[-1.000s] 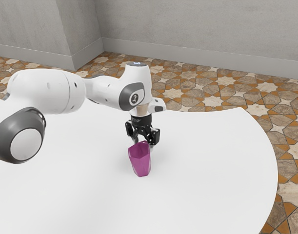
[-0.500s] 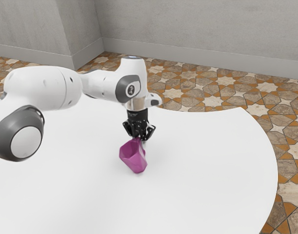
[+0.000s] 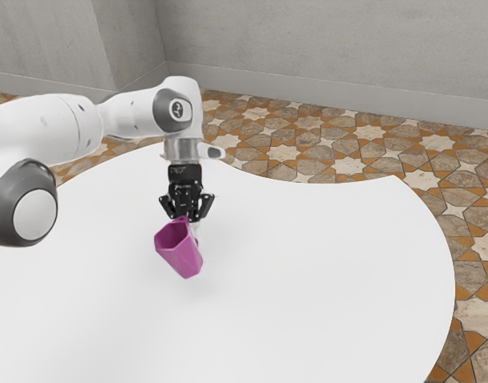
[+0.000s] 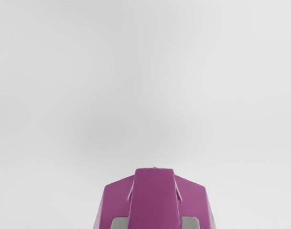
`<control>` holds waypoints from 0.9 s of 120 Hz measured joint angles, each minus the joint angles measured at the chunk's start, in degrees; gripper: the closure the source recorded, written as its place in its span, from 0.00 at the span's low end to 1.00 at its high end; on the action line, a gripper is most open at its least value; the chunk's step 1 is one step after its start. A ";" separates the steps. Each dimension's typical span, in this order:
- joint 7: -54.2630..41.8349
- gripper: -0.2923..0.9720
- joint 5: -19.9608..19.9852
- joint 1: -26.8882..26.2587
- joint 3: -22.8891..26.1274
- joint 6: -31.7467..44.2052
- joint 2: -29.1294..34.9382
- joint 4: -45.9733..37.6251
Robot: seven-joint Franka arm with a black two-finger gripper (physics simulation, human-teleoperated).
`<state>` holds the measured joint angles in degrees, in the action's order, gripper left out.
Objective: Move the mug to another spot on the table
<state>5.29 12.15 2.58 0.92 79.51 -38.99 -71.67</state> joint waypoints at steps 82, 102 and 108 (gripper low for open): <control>1.53 0.82 -3.80 7.45 3.40 -6.21 -15.09 20.21; 1.77 0.82 -4.23 8.29 4.74 -3.46 -15.77 20.69; 1.85 0.82 -4.74 8.19 4.78 -3.09 -15.79 20.65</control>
<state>7.14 7.41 10.78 5.70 76.43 -54.78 -51.02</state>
